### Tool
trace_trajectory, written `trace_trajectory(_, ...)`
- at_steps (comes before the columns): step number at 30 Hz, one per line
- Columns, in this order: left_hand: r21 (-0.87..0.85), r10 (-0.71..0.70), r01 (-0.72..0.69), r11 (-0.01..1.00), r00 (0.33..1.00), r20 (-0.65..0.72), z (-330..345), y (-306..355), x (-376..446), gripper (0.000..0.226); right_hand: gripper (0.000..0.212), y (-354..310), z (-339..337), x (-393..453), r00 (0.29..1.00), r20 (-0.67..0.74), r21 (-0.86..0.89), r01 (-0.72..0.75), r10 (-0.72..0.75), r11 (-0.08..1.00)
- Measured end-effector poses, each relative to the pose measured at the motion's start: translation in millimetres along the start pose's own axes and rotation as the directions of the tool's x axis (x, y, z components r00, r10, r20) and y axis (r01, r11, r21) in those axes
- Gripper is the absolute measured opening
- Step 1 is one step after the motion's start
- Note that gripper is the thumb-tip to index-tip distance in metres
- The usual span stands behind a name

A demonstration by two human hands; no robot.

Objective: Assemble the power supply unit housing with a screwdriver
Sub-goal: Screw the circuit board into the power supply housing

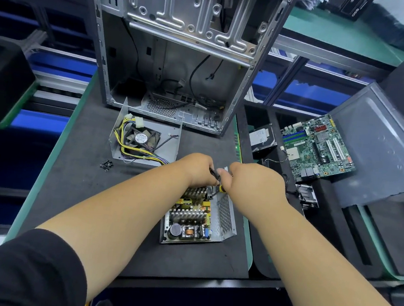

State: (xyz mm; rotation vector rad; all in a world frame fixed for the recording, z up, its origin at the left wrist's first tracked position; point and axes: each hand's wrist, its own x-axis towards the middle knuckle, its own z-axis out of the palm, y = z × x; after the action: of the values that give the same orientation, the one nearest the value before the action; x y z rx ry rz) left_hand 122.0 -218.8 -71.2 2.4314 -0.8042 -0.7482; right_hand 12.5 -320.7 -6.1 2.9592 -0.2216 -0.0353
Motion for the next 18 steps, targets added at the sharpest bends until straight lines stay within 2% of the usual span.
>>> trace_trajectory(3, -0.002, 0.002, -0.002, 1.000, 1.000, 0.007, 0.4, -1.2, 0.8, 0.023, 0.026, 0.2, -4.4, 0.0, 1.000, 0.006, 0.094, 0.008, -0.008, 0.996)
trace_trajectory(6, -0.007, 0.006, -0.006, 1.000, 1.000, 0.003, 0.4, -1.4, 1.4, 0.026, 0.016, 3.1, -14.5, -1.3, 0.988, 0.045, 0.256, 0.133, -0.150, 0.957)
trace_trajectory(9, 0.009, 0.020, -0.020, 1.000, 1.000, 0.004, 0.2, -0.8, 1.7, 0.028, 0.014, 5.0, -18.4, -3.8, 0.970, 0.041, 0.234, 0.224, -0.240, 0.946)
trace_trajectory(15, 0.009, 0.013, -0.013, 1.000, 1.000, 0.002, 0.5, 0.1, 0.4, 0.021, 0.028, 5.0, -7.1, -0.2, 0.996, 0.024, 0.030, 0.087, -0.087, 0.996)
trace_trajectory(18, 0.009, 0.012, -0.012, 1.000, 1.000, 0.003, 0.9, -0.6, 1.6, 0.017, 0.027, 0.1, -4.6, -1.9, 0.999, 0.017, 0.027, 0.048, -0.048, 0.999)
